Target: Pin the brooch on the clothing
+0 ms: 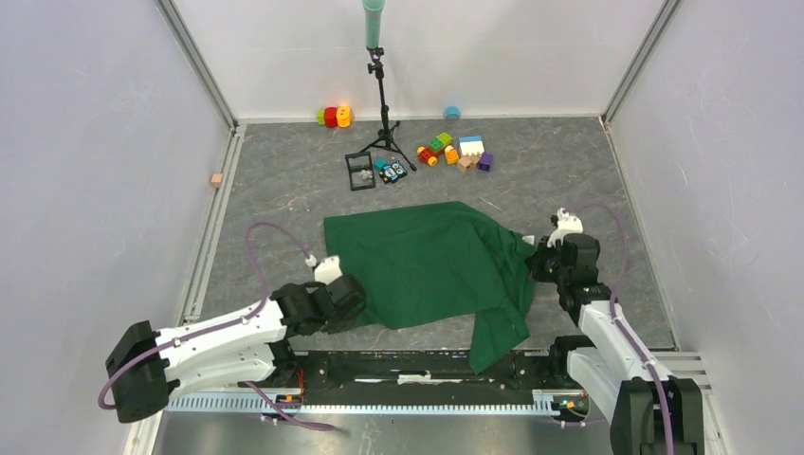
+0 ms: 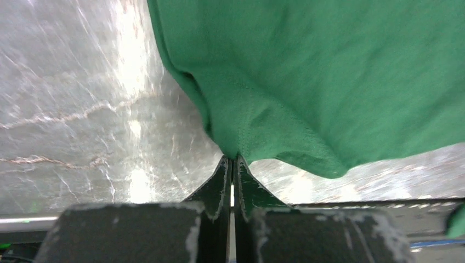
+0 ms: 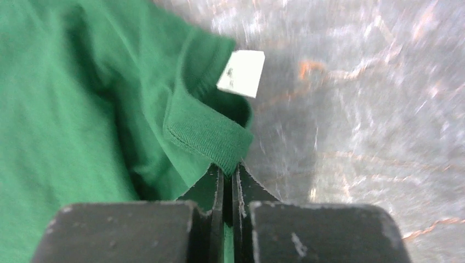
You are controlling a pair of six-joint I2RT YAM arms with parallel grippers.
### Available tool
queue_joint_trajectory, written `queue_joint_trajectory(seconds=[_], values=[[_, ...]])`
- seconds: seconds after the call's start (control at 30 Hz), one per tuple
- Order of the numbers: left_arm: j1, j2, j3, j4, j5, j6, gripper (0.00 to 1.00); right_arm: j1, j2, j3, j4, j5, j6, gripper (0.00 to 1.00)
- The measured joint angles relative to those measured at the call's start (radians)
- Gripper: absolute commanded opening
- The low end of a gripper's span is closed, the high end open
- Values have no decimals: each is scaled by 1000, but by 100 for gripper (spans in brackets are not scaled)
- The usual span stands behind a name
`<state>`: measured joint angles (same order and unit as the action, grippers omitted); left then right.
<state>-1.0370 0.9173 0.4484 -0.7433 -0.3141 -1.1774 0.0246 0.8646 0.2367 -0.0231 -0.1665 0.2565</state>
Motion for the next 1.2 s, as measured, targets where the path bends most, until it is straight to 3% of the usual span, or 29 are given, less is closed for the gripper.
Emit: queue_joint_trajectory(seconds=[0.1, 0.3, 0.47, 0.6, 0.93, 1.2], values=[[113, 1, 108, -26, -14, 91, 2, -2, 1, 125, -79, 5, -21, 0], [489, 69, 575, 25, 22, 383, 2, -3, 47, 595, -214, 41, -80, 0], [615, 115, 967, 43, -18, 575, 2, -3, 60, 951, -266, 90, -129, 5], [676, 91, 1150, 37, -81, 680, 2, -4, 21, 1130, -283, 154, -169, 5], [684, -8, 1329, -13, -150, 780, 2, -5, -132, 1279, -310, 259, -211, 3], [684, -16, 1336, -33, -145, 803, 2, -5, -155, 1204, -293, 265, -210, 0]])
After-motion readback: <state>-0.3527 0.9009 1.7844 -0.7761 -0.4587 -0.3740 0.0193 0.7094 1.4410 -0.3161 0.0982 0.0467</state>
